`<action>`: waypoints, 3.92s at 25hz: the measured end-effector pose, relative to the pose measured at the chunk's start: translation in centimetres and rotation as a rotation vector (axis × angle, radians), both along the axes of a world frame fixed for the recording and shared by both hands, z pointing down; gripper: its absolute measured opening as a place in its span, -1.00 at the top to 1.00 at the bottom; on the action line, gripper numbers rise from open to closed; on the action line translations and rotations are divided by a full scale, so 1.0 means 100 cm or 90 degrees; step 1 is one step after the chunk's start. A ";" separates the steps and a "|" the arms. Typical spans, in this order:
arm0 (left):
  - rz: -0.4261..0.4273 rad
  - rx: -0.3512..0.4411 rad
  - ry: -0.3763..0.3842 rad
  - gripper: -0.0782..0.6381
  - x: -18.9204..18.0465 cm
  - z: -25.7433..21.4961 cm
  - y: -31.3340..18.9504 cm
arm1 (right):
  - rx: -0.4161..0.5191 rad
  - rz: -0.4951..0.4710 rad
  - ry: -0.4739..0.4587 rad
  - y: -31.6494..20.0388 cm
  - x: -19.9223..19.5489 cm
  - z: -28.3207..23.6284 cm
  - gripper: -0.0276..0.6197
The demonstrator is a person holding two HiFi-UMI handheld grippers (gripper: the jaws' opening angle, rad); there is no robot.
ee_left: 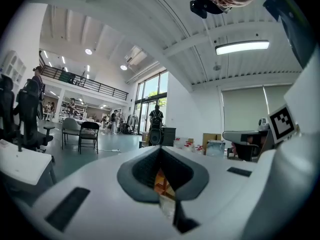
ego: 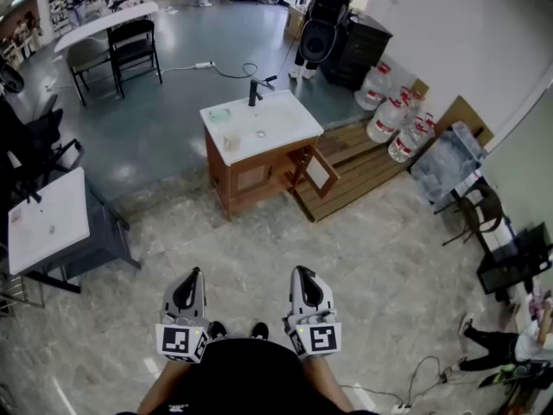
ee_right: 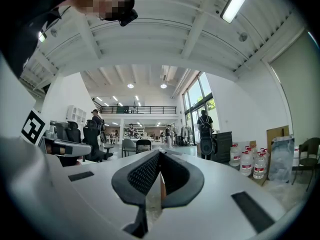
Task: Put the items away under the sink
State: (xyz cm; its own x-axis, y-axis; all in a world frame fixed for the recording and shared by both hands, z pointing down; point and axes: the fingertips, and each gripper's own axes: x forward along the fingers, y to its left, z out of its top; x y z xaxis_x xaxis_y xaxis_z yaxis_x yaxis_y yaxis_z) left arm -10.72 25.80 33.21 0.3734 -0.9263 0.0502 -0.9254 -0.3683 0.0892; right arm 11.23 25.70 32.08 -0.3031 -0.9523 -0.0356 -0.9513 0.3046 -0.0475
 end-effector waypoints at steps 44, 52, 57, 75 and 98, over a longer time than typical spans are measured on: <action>0.000 -0.017 -0.008 0.77 -0.025 0.011 0.005 | -0.004 -0.028 0.002 -0.001 -0.022 -0.009 -0.47; 0.004 -0.017 -0.005 0.77 -0.061 0.014 0.005 | 0.003 -0.013 0.004 0.001 -0.051 -0.013 -0.47; 0.009 -0.008 0.000 0.77 -0.082 0.011 -0.001 | -0.002 -0.009 0.005 0.003 -0.074 -0.009 -0.47; -0.013 -0.024 0.009 0.77 -0.100 0.029 -0.042 | -0.012 -0.019 0.000 -0.050 -0.087 0.006 -0.47; -0.047 -0.052 -0.014 0.77 -0.011 0.034 -0.287 | -0.016 -0.100 -0.036 -0.307 -0.024 0.009 -0.47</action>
State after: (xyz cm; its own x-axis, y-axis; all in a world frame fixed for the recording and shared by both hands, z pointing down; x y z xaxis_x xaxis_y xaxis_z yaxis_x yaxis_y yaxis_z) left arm -11.81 -2.90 36.66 0.3017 -0.9440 0.1338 -0.9521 -0.2908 0.0949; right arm 8.83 -5.04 32.97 -0.4461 -0.8944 -0.0340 -0.8878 0.4470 -0.1094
